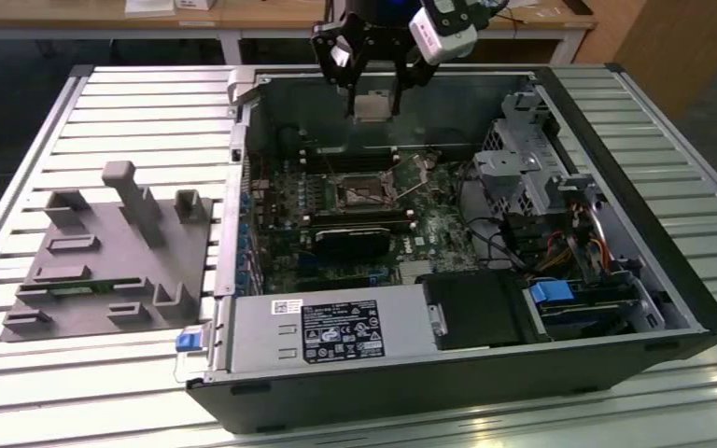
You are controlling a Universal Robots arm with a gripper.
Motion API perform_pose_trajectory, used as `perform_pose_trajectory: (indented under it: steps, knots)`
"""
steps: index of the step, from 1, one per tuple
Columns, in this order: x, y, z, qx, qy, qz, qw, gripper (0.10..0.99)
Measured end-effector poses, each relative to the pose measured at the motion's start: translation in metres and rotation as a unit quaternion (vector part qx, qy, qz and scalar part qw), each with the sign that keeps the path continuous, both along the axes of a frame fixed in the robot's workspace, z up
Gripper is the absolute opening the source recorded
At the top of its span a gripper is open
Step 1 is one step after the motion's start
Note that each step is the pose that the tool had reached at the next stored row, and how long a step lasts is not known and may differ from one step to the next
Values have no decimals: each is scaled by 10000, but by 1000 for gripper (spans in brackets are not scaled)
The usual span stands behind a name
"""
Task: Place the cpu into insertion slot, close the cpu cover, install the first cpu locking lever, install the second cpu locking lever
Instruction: 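Place the cpu into insertion slot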
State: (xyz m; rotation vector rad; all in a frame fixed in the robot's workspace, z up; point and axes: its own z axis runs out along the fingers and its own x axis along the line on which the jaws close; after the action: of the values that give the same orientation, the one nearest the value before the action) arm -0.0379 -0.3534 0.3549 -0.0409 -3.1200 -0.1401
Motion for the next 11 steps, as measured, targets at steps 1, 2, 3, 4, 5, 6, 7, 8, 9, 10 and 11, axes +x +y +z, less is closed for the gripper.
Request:
perform_pose_trajectory:
  steps: [1, 2, 3, 4, 5, 6, 7, 8, 9, 10, 11]
  knots:
    - [0, 0, -16, 0, 0, -2, 10000, 537]
    - [0, 0, -33, 0, 0, -3, 10000, 537]
    - [0, 0, -51, 0, 0, -5, 10000, 537]
    - [0, 0, -69, 0, 0, -6, 10000, 537]
    - [0, 0, -87, 0, 0, -7, 10000, 537]
    - [0, 0, -105, 1, 0, -9, 10000, 537]
    - [0, 0, -123, 1, 0, -11, 10000, 537]
    - [0, 0, -141, 1, 0, -13, 10000, 537]
    - [0, 0, -161, 0, 0, -14, 10000, 537]
    - [0, 0, -179, 0, 0, -15, 10000, 537]
    - [0, 0, -196, 0, 0, -17, 10000, 537]
